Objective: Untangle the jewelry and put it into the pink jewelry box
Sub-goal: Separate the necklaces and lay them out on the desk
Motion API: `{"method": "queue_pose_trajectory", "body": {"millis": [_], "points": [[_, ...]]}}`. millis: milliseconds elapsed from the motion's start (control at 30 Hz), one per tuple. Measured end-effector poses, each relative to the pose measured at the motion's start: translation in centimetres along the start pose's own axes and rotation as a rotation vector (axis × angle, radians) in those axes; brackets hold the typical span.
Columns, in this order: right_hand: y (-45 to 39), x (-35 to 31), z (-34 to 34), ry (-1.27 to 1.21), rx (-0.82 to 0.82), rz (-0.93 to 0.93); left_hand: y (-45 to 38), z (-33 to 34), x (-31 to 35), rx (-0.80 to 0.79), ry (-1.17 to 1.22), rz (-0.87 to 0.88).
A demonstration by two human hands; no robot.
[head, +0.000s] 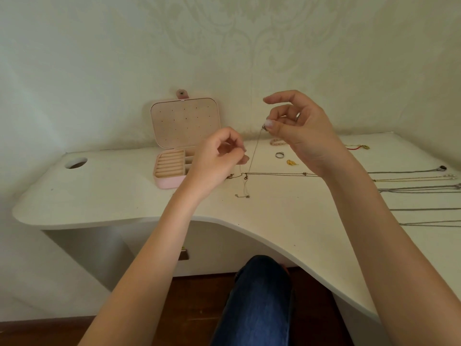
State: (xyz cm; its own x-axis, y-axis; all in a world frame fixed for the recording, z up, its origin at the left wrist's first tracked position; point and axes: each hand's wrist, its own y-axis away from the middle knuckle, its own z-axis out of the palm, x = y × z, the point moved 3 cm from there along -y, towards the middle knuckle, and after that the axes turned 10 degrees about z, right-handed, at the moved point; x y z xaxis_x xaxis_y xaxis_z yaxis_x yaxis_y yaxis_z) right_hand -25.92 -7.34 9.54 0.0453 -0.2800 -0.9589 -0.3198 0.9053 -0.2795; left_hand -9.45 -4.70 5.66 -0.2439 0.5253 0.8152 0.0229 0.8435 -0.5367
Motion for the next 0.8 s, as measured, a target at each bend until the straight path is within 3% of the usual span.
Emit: {"method": "queue_pose_trajectory", "body": {"millis": [167,300,800], "points": [[0.0,-0.3,0.3,-0.072,-0.036,0.014,-0.2,0.4,0.2,-0.081,0.323,-0.091],[0.1,-0.4,0.3,-0.099,-0.032,0.004,0.0,0.9,0.2,-0.157,0.289,-0.12],[1.5,-0.9,-4.3,-0.42,0.13,0.008,1.5,-0.8,-2.5,-0.192,0.065,-0.22]]}}
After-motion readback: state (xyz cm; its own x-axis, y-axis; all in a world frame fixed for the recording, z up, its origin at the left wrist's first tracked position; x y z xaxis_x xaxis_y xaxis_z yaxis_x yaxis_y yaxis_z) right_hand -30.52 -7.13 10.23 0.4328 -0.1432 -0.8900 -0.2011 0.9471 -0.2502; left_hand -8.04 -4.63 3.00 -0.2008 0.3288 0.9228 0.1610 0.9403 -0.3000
